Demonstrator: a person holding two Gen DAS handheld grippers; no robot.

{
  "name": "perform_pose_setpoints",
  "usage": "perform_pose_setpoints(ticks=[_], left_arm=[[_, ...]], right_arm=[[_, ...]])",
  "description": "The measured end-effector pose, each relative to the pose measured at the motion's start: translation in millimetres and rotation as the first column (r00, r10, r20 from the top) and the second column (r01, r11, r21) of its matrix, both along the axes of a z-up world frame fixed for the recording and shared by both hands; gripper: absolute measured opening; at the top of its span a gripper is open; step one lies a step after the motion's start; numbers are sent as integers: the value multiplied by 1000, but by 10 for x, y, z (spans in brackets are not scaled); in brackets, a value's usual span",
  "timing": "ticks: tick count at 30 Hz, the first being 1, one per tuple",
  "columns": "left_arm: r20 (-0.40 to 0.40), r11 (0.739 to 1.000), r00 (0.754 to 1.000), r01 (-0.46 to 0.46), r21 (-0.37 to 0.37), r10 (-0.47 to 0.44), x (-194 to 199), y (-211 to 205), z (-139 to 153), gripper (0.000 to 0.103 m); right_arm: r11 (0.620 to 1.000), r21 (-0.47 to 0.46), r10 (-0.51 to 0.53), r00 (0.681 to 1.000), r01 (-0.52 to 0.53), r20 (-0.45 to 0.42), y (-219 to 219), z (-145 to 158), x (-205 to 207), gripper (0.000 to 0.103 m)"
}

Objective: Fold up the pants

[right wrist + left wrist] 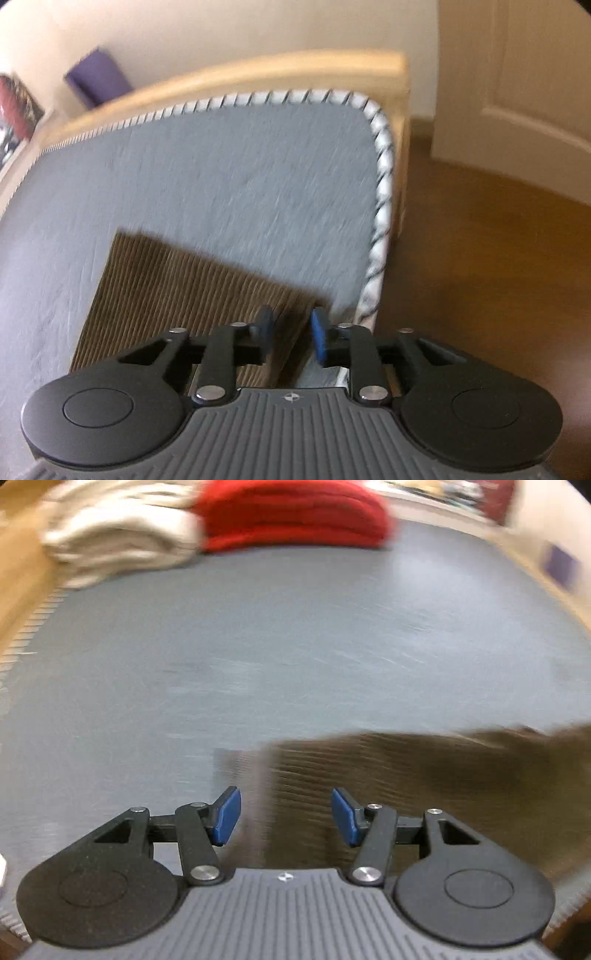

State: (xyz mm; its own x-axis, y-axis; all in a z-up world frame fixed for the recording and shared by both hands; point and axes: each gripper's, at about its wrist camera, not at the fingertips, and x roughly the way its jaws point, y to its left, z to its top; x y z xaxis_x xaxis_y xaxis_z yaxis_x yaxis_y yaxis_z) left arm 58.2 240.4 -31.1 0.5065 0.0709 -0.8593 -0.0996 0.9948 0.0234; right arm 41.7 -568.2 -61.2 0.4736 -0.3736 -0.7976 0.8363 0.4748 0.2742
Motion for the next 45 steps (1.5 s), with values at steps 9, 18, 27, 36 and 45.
perform_pose_setpoints(ticks=[9,18,27,36,45], left_arm=[[-339,926,898,345,152,-279,1,-774,-674,64],[-169,943,934,327,58,-313,192,-1139,-226,71],[-152,934,928,353,58,-341,393,-1406,-269,71],[-114,940,936,339,38,-333,411,-1408,-176,71],[-81,950,948,311,25,-308,229,-1290,-45,71]], right_arm=[[979,175,101,994,-107,41,-146,-250,-4,53],[977,189,102,995,-99,-3,-163,-451,91,55],[982,77,176,983,-172,-44,-76,-403,221,42],[956,-140,255,966,-259,-49,309,80,248,18],[293,-724,841,528,-625,-115,3049,1137,-79,17]])
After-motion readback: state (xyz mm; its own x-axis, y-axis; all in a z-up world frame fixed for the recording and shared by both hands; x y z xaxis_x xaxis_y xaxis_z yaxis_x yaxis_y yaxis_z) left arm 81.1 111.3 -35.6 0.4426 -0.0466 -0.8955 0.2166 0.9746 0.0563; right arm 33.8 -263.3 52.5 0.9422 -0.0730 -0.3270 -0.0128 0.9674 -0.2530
